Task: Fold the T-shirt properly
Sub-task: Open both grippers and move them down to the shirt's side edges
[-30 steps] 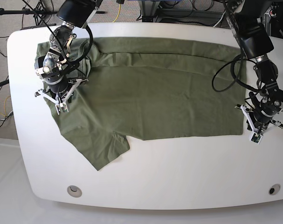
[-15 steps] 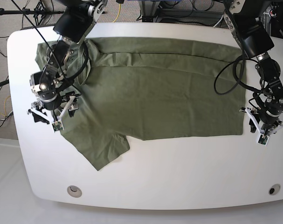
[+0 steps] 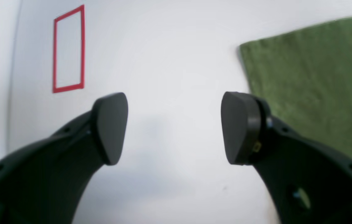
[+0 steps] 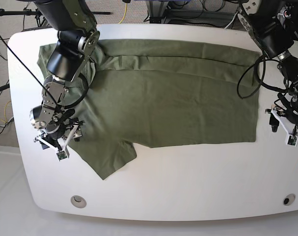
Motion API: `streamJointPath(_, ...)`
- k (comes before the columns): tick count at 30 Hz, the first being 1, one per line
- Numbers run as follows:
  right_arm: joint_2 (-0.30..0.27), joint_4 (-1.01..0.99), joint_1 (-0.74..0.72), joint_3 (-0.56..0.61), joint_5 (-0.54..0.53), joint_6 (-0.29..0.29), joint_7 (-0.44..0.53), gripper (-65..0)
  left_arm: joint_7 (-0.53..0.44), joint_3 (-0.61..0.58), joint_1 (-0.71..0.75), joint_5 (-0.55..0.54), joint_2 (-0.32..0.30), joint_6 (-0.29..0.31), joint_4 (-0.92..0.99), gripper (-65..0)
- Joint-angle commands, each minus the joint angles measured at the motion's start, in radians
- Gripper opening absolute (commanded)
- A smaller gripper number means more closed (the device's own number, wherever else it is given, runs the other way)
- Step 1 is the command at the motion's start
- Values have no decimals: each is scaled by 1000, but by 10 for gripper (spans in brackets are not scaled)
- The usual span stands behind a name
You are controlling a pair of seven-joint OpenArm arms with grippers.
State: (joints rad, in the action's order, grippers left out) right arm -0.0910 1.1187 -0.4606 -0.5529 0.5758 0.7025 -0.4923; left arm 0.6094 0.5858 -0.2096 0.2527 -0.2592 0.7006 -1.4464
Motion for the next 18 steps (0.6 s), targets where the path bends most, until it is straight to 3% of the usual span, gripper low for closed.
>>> streamJointPath(1,-20,-56,-54,3,-10,-4,47,-231,-13,4,-3,-5,-22,-2,-20,-218)
streamJointPath(11,-52,-225,-93,1,-10,-4,151,-231,-15,35,31,-5,-24,-2,-18,-218)
streamJointPath(18,-56,-280,-88,1,-10,-4,162,-232,-15,38,32,-5,-22,-2,-14,-218)
